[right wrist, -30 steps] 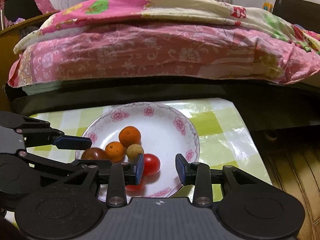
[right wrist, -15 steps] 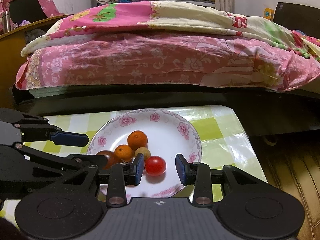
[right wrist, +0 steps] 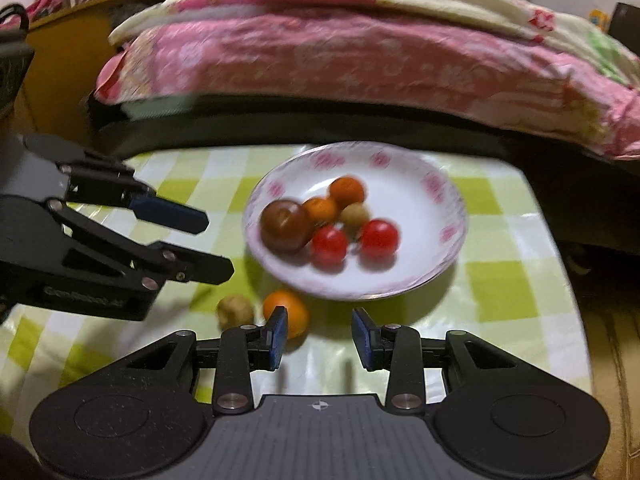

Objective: Organize fruits
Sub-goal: 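Withdraw both tools from the plate toward the brown fruit and mandarin, then grasp the small brown fruit with the left tool while the right tool grasps the mandarin, then carry the brown fruit and the mandarin together over the white plate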

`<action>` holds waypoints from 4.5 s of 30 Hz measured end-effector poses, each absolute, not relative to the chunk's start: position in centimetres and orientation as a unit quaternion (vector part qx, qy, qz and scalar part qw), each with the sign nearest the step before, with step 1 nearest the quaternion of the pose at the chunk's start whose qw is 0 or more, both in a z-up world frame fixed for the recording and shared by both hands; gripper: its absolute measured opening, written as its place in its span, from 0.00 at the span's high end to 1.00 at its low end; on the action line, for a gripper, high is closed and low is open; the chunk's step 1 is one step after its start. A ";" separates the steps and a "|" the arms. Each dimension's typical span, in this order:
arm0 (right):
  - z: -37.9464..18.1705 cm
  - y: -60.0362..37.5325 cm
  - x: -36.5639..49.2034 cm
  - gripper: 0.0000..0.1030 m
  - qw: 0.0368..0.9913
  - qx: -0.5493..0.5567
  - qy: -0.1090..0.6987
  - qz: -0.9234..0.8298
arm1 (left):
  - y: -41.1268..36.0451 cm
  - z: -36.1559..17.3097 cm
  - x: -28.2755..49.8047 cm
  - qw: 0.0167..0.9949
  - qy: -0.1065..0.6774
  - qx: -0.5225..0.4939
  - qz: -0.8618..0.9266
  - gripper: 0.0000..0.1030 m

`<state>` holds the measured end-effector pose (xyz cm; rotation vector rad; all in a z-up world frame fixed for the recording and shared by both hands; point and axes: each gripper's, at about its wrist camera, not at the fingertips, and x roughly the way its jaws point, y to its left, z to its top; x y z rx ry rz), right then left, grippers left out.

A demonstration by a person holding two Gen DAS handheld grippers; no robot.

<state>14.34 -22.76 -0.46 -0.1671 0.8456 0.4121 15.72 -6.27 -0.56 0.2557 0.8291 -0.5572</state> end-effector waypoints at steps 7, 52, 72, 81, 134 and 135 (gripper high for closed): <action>-1.7 -21.0 14.9 0.69 0.877 -0.096 0.420 0.214 | -4.9 -1.1 14.9 0.864 0.408 0.119 -0.270 0.52; -2.5 -22.1 13.9 0.76 0.869 -0.107 0.439 0.200 | -8.8 -4.1 15.0 0.850 0.416 0.148 -0.285 0.65; -2.1 -21.8 13.2 0.74 0.861 -0.117 0.448 0.210 | -7.5 -4.4 12.9 0.836 0.431 0.156 -0.301 0.63; -2.5 -21.9 13.4 0.70 0.864 -0.114 0.445 0.207 | -7.5 -4.4 12.7 0.838 0.425 0.162 -0.300 0.62; -0.1 -23.5 17.9 0.75 0.903 -0.066 0.397 0.150 | -10.3 -1.4 18.0 0.879 0.378 0.131 -0.258 0.65; -0.1 -23.6 18.1 0.75 0.903 -0.065 0.398 0.150 | -10.2 -1.6 18.2 0.880 0.380 0.128 -0.256 0.65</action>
